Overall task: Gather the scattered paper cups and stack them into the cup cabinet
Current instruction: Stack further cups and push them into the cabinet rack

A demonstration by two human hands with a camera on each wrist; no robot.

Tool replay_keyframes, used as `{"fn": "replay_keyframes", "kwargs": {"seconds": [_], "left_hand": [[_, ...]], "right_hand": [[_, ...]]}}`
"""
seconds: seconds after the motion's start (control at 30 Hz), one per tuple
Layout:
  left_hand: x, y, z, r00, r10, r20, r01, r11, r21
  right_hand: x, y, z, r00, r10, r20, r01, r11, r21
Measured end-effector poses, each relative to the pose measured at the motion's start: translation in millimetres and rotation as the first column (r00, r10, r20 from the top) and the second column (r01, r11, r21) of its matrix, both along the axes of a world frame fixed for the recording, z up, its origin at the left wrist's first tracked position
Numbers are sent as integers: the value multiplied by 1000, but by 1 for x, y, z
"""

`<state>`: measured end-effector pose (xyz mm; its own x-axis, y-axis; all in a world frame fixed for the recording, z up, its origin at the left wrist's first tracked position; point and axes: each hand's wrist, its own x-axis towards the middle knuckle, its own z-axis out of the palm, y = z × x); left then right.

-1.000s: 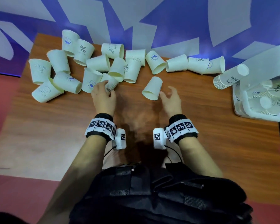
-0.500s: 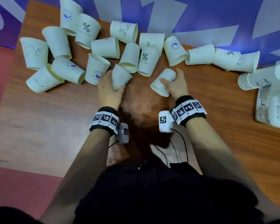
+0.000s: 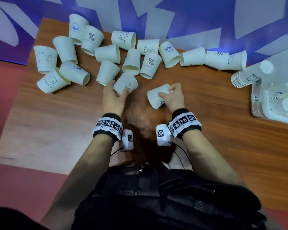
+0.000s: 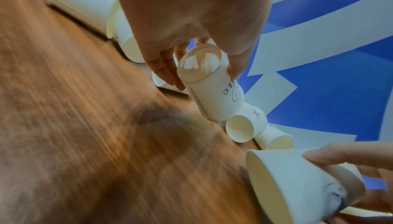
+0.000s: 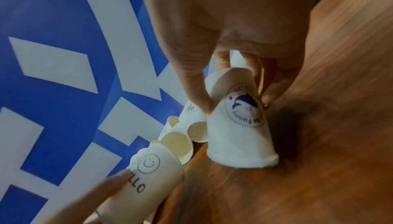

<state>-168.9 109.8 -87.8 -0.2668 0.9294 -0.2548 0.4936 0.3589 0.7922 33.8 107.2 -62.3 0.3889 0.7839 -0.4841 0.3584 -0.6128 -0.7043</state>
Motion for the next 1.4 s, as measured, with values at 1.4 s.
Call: {"fn": "replay_keyframes", "kwargs": {"seconds": [1.4], "left_hand": [[388,-99,96,938,-239,251,171,949,266]], "right_hand": [[370,-143,108,931,-360,-60,345,814,467]]}}
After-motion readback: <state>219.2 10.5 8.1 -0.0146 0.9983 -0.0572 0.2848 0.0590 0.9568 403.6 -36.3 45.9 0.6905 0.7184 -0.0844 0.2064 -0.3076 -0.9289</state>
